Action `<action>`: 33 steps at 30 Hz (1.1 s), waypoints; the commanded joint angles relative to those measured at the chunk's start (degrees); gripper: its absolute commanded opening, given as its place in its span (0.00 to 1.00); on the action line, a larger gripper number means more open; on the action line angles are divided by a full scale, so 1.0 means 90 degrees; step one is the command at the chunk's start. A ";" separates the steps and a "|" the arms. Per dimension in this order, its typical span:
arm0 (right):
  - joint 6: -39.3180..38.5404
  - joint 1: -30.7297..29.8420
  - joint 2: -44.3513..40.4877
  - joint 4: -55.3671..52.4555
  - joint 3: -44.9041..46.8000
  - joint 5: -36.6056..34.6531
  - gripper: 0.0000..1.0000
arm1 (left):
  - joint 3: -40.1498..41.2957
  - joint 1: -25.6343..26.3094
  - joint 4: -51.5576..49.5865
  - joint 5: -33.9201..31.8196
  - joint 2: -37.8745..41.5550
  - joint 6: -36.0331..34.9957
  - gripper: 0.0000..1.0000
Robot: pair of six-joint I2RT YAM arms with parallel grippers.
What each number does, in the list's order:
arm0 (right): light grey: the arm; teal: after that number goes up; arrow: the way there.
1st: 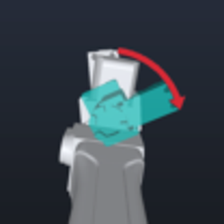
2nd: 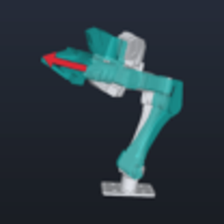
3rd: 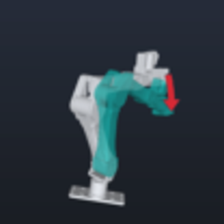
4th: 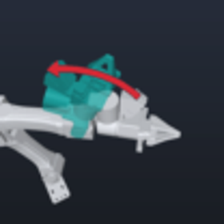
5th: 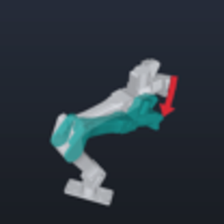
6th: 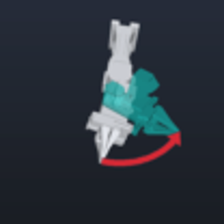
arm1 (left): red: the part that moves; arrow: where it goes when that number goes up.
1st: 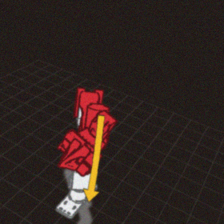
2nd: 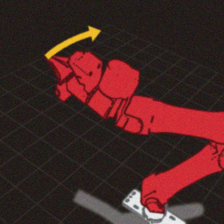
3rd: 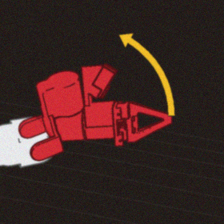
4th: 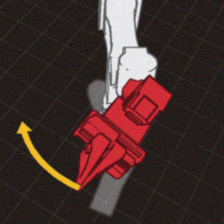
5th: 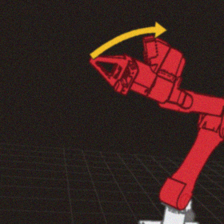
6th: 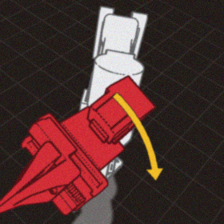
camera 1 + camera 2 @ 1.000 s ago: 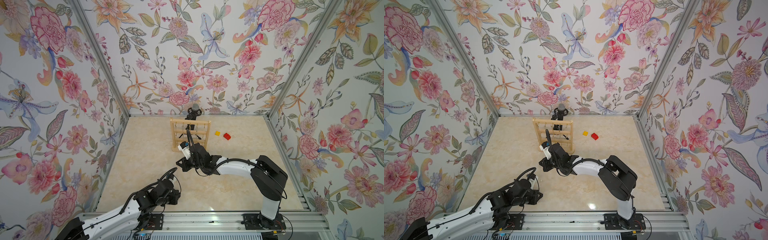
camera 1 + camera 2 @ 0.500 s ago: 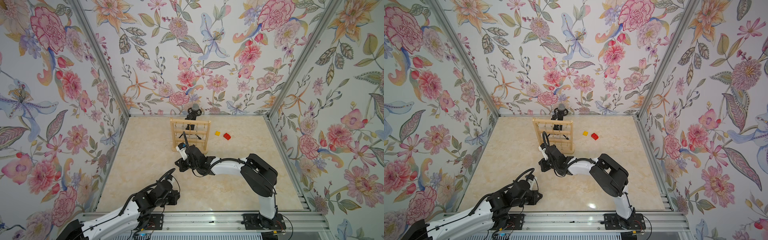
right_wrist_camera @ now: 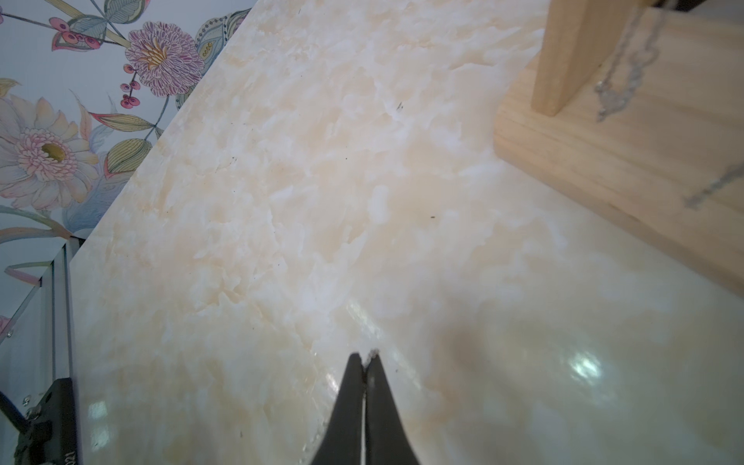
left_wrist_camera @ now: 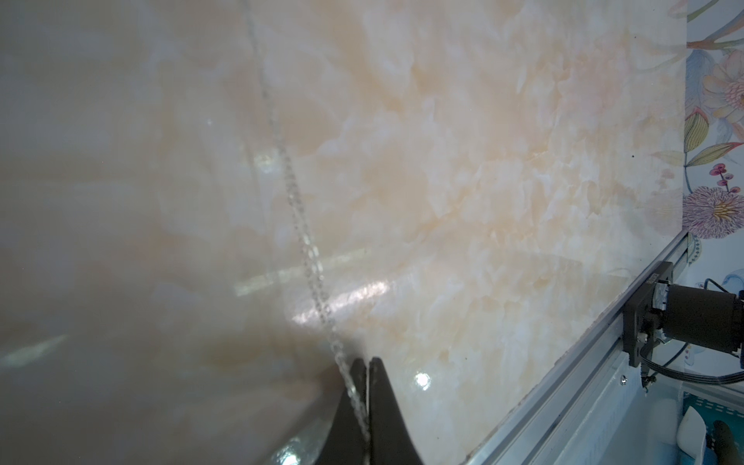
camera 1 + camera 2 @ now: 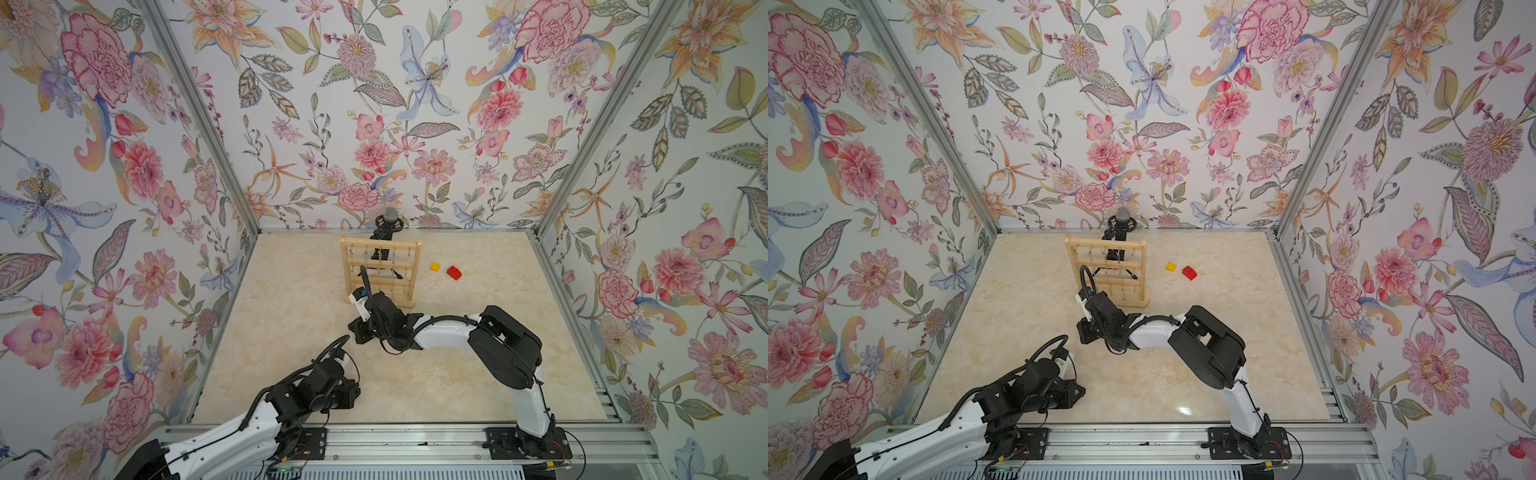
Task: Take the necklace off the jewelry display stand
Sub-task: Place the necklace at the center of the board.
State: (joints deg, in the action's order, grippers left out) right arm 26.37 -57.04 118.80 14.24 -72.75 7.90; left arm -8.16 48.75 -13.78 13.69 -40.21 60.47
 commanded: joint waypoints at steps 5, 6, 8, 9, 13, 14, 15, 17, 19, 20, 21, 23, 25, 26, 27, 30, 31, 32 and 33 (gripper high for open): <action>-0.0027 -0.0036 0.0102 0.0105 -0.0110 -0.0088 0.00 | 0.0087 -0.0093 -0.0469 -0.0018 -0.0142 -0.0066 0.12; -0.0024 -0.0042 0.0117 0.0105 -0.0109 -0.0089 0.00 | 0.0087 -0.0086 -0.0470 -0.0009 -0.0137 -0.0068 0.13; -0.0019 -0.0043 0.0139 0.0109 -0.0111 -0.0079 0.00 | 0.0105 -0.0091 -0.0462 -0.0008 -0.0142 -0.0068 0.13; -0.0019 -0.0040 0.0147 0.0111 -0.0110 -0.0081 0.00 | 0.0102 -0.0083 -0.0463 -0.0007 -0.0142 -0.0068 0.13; -0.0013 -0.0040 0.0154 0.0127 -0.0091 -0.0101 0.01 | 0.0130 -0.0089 -0.0461 0.0012 -0.0144 -0.0078 0.13; -0.0012 -0.0042 0.0159 0.0127 -0.0081 -0.0114 0.01 | 0.0132 -0.0089 -0.0456 0.0004 -0.0152 -0.0078 0.13; -0.0013 -0.0040 0.0159 0.0127 -0.0081 -0.0118 0.01 | 0.0134 -0.0081 -0.0455 0.0001 -0.0147 -0.0078 0.13; -0.0014 -0.0038 0.0163 0.0132 -0.0081 -0.0117 0.01 | 0.0134 -0.0089 -0.0461 -0.0010 -0.0152 -0.0088 0.13; -0.0013 -0.0037 0.0163 0.0136 -0.0071 -0.0119 0.01 | 0.0130 -0.0099 -0.0452 -0.0017 -0.0132 -0.0088 0.13; -0.0016 -0.0040 0.0169 0.0137 -0.0077 -0.0131 0.01 | 0.0127 -0.0090 -0.0459 -0.0029 -0.0116 -0.0084 0.14; -0.0012 -0.0032 0.0166 0.0130 -0.0074 -0.0131 0.01 | 0.0108 -0.0086 -0.0459 -0.0037 -0.0085 -0.0079 0.15; -0.0007 -0.0038 0.0164 0.0127 -0.0069 -0.0130 0.02 | 0.0092 -0.0092 -0.0470 -0.0073 -0.0030 -0.0068 0.19; 0.0005 -0.0020 0.0170 0.0126 -0.0076 -0.0140 0.03 | 0.0049 -0.0089 -0.0524 -0.0159 0.0040 -0.0050 0.23; 0.0009 -0.0010 0.0178 0.0127 -0.0076 -0.0145 0.03 | 0.0030 -0.0094 -0.0539 -0.0204 0.0070 -0.0044 0.24; 0.0009 -0.0007 0.0175 0.0127 -0.0086 -0.0140 0.04 | 0.0020 -0.0092 -0.0555 -0.0239 0.0101 -0.0034 0.25; -0.0006 0.0018 0.0197 0.0098 -0.0108 -0.0164 0.05 | 0.0009 -0.0099 -0.0575 -0.0343 0.0186 0.0014 0.29; -0.0009 0.0017 0.0205 0.0097 -0.0101 -0.0174 0.06 | -0.0001 -0.0096 -0.0575 -0.0377 0.0221 0.0043 0.30; -0.0016 0.0026 0.0207 0.0097 -0.0107 -0.0177 0.06 | -0.0008 -0.0090 -0.0573 -0.0412 0.0255 0.0072 0.30; -0.0018 0.0036 0.0211 0.0096 -0.0106 -0.0201 0.07 | -0.0018 -0.0095 -0.0560 -0.0459 0.0303 0.0104 0.31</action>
State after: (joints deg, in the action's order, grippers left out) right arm 26.37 -56.93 119.37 14.44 -72.75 7.20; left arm -8.29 48.62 -14.33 13.13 -38.04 60.53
